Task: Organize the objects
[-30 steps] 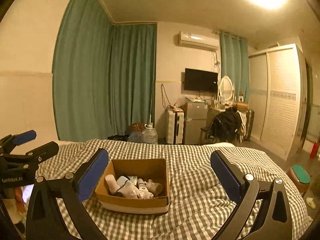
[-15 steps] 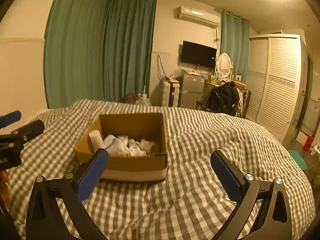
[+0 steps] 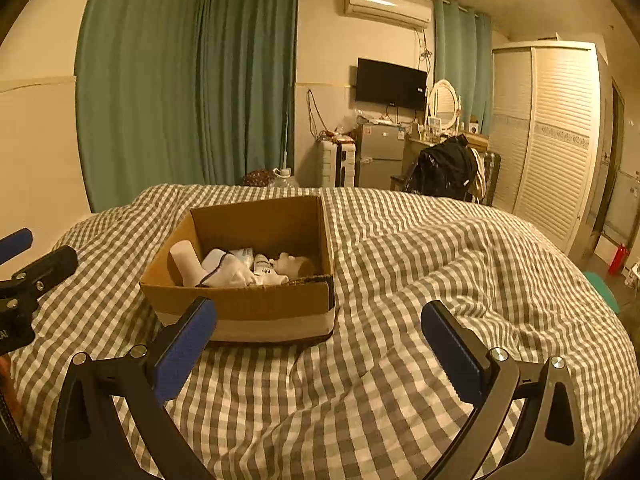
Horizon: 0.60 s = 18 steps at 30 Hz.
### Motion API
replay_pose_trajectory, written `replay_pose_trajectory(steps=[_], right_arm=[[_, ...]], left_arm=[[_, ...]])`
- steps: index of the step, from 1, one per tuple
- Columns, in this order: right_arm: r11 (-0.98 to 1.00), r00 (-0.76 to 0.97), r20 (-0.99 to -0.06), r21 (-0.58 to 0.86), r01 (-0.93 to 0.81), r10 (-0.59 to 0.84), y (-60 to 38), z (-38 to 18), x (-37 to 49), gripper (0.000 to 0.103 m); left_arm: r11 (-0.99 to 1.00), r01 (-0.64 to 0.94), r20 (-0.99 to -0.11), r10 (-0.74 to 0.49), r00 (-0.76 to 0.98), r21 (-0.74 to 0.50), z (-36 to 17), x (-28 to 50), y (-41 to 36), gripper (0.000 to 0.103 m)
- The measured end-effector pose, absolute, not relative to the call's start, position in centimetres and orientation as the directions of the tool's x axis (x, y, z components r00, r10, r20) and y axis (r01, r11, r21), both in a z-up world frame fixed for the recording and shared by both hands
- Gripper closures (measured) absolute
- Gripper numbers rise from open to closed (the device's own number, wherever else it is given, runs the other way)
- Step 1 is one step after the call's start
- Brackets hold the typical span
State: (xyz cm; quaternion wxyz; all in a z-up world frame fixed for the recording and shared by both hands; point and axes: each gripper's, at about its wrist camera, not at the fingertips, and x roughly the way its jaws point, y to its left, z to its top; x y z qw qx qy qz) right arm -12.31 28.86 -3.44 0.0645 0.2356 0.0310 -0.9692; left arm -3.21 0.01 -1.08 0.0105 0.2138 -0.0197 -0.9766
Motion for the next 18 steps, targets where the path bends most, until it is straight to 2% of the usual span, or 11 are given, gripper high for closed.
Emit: replay_pose_trajectory(steps=[18], right_arm=[[-0.994, -0.893, -0.443, -0.026, 0.102, -0.08, 29.18, -3.39, -12.07, 0.0]], left_arm=[[-0.998, 0.025, -0.451, -0.045, -0.891, 0.051, -1.51, -3.61, -0.32, 0.0]])
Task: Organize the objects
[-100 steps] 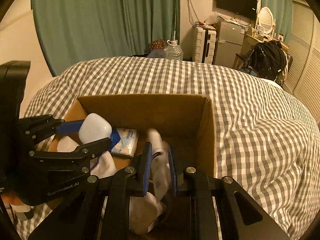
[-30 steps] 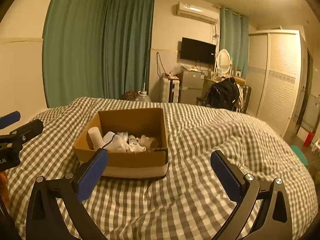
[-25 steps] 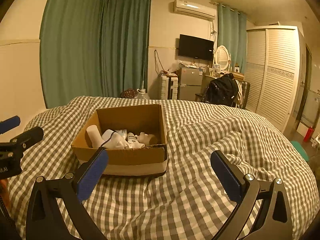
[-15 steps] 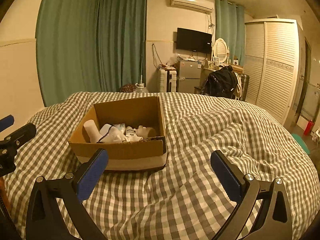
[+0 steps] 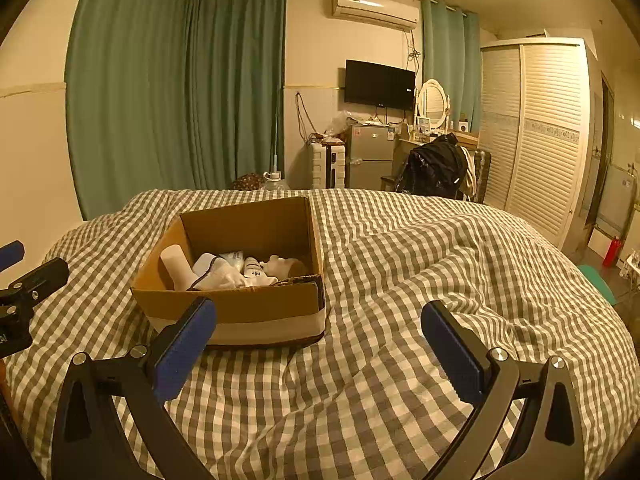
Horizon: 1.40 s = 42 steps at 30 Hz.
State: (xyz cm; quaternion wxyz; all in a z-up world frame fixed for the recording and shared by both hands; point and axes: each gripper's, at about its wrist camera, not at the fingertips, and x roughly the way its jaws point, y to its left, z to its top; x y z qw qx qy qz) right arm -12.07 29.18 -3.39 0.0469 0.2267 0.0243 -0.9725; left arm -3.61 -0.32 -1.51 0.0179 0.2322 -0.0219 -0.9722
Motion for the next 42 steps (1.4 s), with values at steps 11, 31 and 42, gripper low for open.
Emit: replay_pose_trajectory(steps=[11, 31, 42], right_arm=[[-0.993, -0.892, -0.446, -0.046, 0.111, -0.079, 28.76, -3.6, -12.03, 0.0], [-0.992, -0.889, -0.453, -0.06, 0.114, -0.075, 28.36, -3.91, -12.0, 0.0], [-0.991, -0.886, -0.457, -0.056, 0.119, -0.08, 28.26, -3.88, -11.99, 0.0]], left_arm=[[-0.998, 0.025, -0.455, -0.045, -0.889, 0.05, -1.68, -3.64, -0.34, 0.0], [-0.998, 0.031, -0.459, -0.055, -0.887, 0.06, -1.98, -3.55, -0.25, 0.0], [-0.998, 0.031, -0.458, -0.055, -0.887, 0.059, -1.94, -3.54, -0.3, 0.0]])
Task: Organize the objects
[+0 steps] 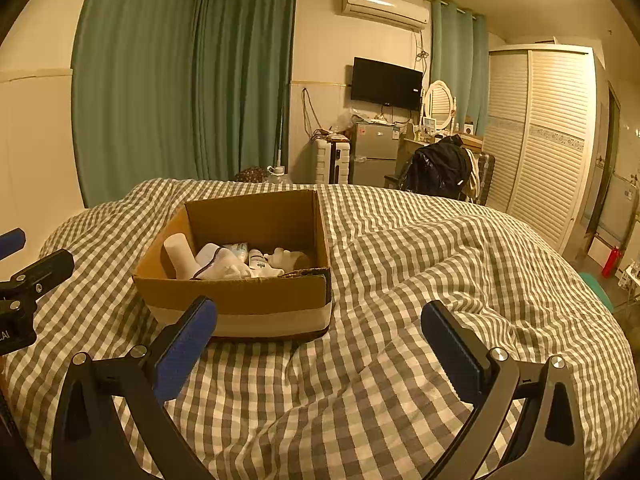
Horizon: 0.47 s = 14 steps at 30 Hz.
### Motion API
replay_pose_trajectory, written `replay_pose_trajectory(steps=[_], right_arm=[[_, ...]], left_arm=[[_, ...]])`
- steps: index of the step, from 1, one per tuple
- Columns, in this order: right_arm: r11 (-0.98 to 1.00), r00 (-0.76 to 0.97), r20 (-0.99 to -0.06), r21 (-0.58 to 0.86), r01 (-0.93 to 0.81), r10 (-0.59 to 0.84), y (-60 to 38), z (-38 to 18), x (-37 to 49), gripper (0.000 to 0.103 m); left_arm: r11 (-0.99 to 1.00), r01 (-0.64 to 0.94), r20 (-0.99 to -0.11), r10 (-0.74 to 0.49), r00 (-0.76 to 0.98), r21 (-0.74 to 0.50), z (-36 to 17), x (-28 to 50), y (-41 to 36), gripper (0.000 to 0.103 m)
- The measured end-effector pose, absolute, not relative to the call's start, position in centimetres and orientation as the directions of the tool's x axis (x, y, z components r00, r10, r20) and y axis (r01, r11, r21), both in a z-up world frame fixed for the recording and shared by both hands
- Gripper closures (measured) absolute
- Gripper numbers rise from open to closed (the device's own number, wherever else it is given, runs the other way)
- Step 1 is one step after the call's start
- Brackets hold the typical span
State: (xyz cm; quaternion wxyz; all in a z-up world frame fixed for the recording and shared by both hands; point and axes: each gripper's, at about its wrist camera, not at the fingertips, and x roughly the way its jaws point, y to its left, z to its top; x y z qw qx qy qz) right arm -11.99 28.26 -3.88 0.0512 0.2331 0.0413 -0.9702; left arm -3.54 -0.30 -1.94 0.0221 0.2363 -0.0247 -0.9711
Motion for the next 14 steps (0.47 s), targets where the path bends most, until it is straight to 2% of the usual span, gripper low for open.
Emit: replay_pose_trajectory(steps=[14], right_arm=[[-0.991, -0.884, -0.46, -0.054, 0.119, -0.081, 28.14, -3.92, -11.95, 0.0]], left_arm=[[-0.998, 0.009, -0.458, -0.033, -0.889, 0.054, -1.93, -3.35, -0.23, 0.0]])
